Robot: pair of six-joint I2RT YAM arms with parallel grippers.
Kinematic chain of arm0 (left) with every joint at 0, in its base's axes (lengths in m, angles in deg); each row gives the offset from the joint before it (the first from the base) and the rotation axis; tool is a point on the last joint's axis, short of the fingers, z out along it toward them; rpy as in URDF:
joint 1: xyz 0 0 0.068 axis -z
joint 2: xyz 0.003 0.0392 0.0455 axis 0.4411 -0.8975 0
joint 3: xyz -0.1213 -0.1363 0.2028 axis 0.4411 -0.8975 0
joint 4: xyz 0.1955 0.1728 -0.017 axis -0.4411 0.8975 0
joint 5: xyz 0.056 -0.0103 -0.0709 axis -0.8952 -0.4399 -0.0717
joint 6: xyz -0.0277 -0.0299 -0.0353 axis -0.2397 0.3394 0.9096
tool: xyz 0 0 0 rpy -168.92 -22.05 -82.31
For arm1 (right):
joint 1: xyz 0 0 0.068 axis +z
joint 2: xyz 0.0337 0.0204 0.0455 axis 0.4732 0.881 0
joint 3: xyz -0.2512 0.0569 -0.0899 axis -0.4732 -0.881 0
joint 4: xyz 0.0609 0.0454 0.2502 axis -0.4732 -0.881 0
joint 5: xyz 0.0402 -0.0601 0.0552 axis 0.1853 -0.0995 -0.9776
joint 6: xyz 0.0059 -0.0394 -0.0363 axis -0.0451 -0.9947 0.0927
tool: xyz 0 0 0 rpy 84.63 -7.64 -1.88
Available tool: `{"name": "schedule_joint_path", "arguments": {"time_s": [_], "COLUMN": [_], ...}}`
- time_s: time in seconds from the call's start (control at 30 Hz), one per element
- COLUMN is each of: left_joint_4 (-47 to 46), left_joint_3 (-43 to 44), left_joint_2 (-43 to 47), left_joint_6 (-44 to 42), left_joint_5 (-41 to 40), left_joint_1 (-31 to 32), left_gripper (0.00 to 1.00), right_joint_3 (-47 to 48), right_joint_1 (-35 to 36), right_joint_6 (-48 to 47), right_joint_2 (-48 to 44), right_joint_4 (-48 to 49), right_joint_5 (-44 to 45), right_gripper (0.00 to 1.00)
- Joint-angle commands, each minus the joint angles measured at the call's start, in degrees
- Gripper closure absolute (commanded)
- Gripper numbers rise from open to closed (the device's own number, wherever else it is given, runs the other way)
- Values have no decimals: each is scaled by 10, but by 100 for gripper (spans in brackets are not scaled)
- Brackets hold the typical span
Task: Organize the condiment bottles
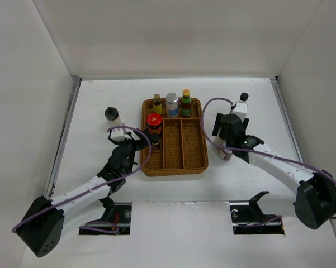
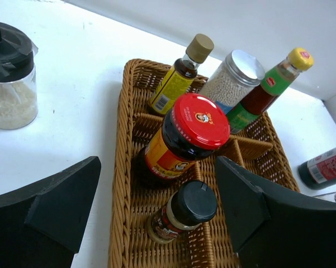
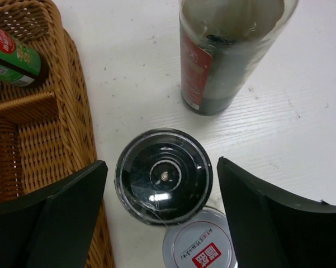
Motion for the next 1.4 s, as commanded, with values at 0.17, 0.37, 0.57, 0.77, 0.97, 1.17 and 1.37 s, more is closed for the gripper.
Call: {"name": "schedule_joint_path", "arguments": {"time_s": [0.17,0.37,0.57,0.77,0.97,1.17,1.37], "left_joint_4": [-44,-48,-53,-54,-54,-56,-56], "left_joint_3": [-5,-9,-15,-25,-33,-38,-40], "left_joint_2": [6,2,-7,1,6,13,13], "left_joint_6": [20,26,41,49,54,57,60], "left_joint_5": [12,8,8,8,6,6,6], "left_joint_1": [-8,-14,-32,-48,-60,-68,-71], "left_gripper": [17,17,17,17,17,17,17], "right_joint_3": [34,55,123,180,251,288,284], "right_joint_1": [-15,3,84,157,183,183,182], "right_joint_6": [-7,-20,-71,-75,-65,-59,-59], "right_joint_2": [34,-30,-51,43,154,241,288], "right_joint_4": [20,33,65,146,205,223,249], "right_joint_5": [-12,15,37,-10,-60,-72,-55], "right_gripper": [33,40,40,41,42,42,41]}}
